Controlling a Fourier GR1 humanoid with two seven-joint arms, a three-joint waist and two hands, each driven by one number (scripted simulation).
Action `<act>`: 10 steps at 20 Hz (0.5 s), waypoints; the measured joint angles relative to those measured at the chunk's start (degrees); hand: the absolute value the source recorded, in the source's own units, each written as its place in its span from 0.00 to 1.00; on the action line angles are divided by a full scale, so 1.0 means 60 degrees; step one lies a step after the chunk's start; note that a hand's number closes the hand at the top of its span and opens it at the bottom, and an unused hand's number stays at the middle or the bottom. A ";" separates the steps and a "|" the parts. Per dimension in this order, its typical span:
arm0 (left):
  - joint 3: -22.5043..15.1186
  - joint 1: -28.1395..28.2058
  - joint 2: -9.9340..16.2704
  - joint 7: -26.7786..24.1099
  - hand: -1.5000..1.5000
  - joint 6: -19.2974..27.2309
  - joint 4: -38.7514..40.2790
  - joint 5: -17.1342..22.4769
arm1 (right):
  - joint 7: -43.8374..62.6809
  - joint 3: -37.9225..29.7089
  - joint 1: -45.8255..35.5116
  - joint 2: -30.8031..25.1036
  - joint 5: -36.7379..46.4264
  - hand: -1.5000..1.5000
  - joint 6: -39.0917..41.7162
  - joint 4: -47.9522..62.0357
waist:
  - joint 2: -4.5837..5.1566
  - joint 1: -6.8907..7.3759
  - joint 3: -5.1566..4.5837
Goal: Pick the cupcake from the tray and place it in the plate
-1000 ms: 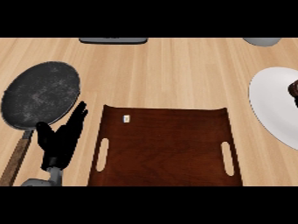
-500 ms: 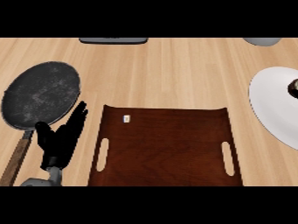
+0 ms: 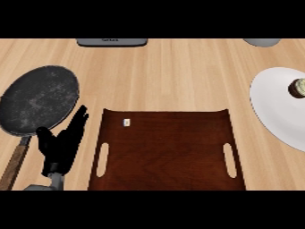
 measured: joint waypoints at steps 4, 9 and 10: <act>0.0080 0.0133 -0.0015 0.0078 0.50 0.0042 -0.0097 -0.0029 | -0.0204 -0.0134 0.1076 0.0232 -0.0770 0.00 0.1356 -0.0981 | -0.0047 -0.0129 -0.0018; 0.0285 0.0068 0.0068 0.0180 0.50 -0.0192 0.0004 0.0118 | -0.0025 0.0112 0.2746 0.0765 -0.1266 0.00 0.2543 -0.2814 | -0.0076 -0.0220 -0.0028; 0.0333 0.0112 0.0123 0.0238 0.50 -0.0256 -0.0074 0.0155 | 0.0037 0.0186 0.3093 0.0928 -0.1300 0.00 0.2628 -0.3225 | -0.0072 -0.0206 -0.0028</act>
